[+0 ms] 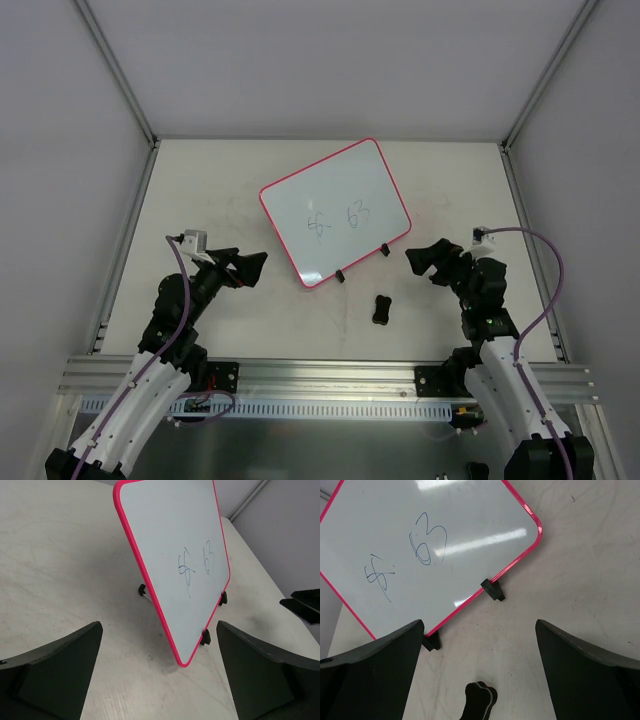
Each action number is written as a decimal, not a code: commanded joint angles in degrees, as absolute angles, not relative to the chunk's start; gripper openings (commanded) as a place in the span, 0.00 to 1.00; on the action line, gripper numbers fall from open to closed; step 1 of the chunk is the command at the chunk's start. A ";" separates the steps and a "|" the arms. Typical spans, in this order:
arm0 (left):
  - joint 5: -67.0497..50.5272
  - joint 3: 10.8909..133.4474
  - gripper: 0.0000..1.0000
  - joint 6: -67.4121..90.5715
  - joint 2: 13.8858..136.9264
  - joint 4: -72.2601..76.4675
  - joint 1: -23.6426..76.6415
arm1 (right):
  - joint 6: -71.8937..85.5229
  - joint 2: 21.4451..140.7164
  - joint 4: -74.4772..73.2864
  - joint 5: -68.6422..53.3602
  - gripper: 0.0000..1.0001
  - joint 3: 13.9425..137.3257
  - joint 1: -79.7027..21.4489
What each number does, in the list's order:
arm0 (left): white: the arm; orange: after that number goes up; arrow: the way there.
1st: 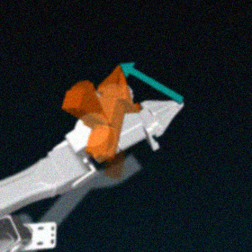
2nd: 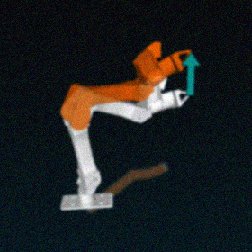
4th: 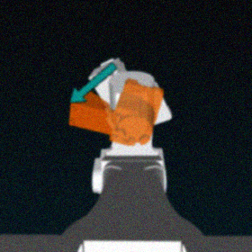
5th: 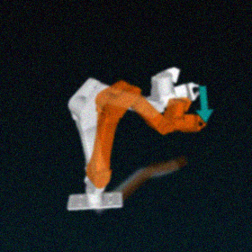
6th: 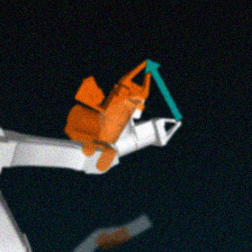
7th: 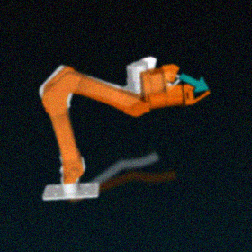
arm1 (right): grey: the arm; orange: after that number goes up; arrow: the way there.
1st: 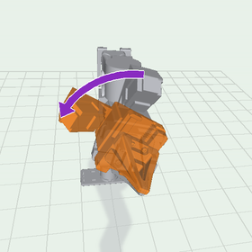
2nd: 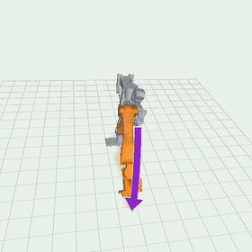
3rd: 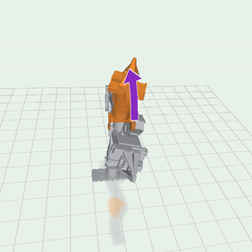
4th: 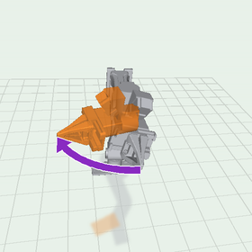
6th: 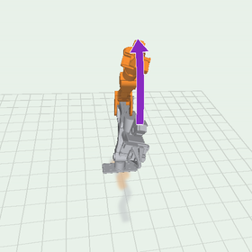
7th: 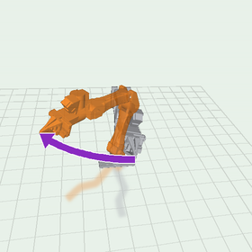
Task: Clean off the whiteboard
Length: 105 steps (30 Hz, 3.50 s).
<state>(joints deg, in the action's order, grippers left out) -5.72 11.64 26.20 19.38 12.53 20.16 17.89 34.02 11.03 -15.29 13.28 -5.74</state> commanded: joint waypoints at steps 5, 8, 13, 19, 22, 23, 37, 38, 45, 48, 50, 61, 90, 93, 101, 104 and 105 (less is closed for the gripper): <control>-5.54 12.74 0.99 25.31 19.69 13.18 20.04 | 15.38 37.08 5.99 -12.31 0.99 19.23 -7.29; -5.45 13.01 0.99 25.40 20.30 13.27 20.04 | 13.98 40.59 -5.15 -7.14 0.99 26.41 -12.11; -5.45 13.27 0.99 25.58 21.18 13.36 20.04 | 15.72 46.31 -20.46 4.81 0.99 34.88 -24.14; -5.18 13.27 0.99 25.66 21.27 13.36 20.04 | 23.89 53.68 -31.89 10.01 0.99 39.72 -36.09; -5.45 13.27 0.99 25.66 21.27 13.27 19.95 | 26.71 56.60 -31.99 13.17 0.99 39.64 -40.77; -5.45 13.27 0.99 25.75 21.18 13.27 19.95 | 27.24 57.30 -31.73 13.71 0.97 39.46 -41.39; -6.50 13.62 0.99 26.54 22.41 13.45 19.95 | 37.61 67.32 -29.44 17.57 0.82 37.00 -48.86; -6.50 13.62 0.99 26.54 22.41 13.45 20.04 | 38.49 67.67 -28.92 17.75 0.80 36.91 -48.95; -6.42 13.62 0.99 26.37 21.89 13.27 20.04 | 40.52 71.98 -27.77 19.86 0.72 36.30 -49.13; -6.33 13.62 0.99 26.37 21.80 13.18 20.04 | 40.17 74.44 -26.11 18.82 0.68 36.39 -49.13; -6.42 13.62 0.99 26.28 21.71 13.18 20.04 | 39.99 75.67 -24.79 17.76 0.61 36.04 -49.04; -6.15 13.54 0.99 26.19 21.18 12.74 19.95 | 39.03 72.16 -23.73 17.05 0.24 34.98 -48.87; -6.77 13.54 0.99 25.84 21.45 12.83 20.04 | -7.02 89.29 -5.63 6.14 0.00 70.13 -47.80; -6.76 12.92 0.99 25.67 21.88 14.40 20.04 | -9.84 91.49 -4.31 8.35 0.00 72.42 -49.47; -8.95 11.69 0.95 27.94 34.53 30.21 19.60 | -10.90 90.53 1.48 9.84 0.00 69.96 -50.10; -12.29 10.73 0.94 31.27 41.20 39.00 17.33 | -11.43 89.83 3.07 9.67 0.00 68.91 -50.10; -14.83 10.37 0.93 32.86 45.83 41.98 13.57 | -11.51 89.65 3.25 9.75 0.00 68.73 -50.01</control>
